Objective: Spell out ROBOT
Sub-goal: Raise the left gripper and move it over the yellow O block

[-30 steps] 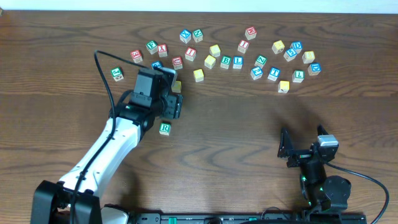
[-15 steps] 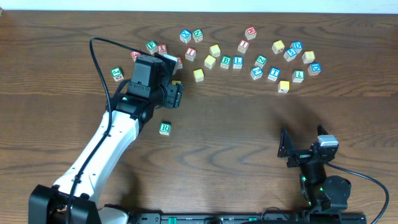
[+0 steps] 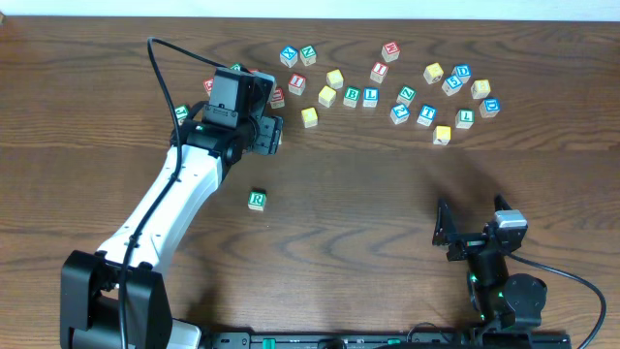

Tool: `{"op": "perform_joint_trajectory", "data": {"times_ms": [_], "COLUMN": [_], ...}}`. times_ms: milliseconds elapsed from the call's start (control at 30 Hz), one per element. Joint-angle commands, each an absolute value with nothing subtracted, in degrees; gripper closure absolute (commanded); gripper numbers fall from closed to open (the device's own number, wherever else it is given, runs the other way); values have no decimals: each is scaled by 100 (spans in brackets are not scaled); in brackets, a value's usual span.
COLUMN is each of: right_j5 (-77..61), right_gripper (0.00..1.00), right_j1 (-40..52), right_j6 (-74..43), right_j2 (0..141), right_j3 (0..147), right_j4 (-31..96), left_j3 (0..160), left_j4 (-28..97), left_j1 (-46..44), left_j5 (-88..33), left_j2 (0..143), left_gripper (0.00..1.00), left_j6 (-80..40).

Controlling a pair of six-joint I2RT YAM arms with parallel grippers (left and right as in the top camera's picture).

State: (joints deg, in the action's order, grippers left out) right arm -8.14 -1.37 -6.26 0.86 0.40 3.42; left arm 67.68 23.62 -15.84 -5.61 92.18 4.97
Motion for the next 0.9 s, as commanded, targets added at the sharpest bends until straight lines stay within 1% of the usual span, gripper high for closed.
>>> {"op": "perform_joint_trajectory", "data": {"times_ms": [0,167,567,867], "right_j5": [-851,-851,-851,-851], "right_gripper": [1,1,1,1], "right_j1": [-174,-174,-174,-174], "right_j6": [-569,-569,-569,-567], "right_j2": [64,64,64,64], "right_j3": [32,32,32,32], "right_j4": [357,357,357,357], "left_j3": [6991,6991,7179,7194], "left_j4": [2379,2403,2399,2300], "left_j1": [-1566,-1566,-1566,-1570], "left_j5": [-469,-469,-676,-687], "left_j2": [9262,9275,9996,10047], "left_gripper": [29,31,31,31], "left_j6": [580,580,574,548]}}
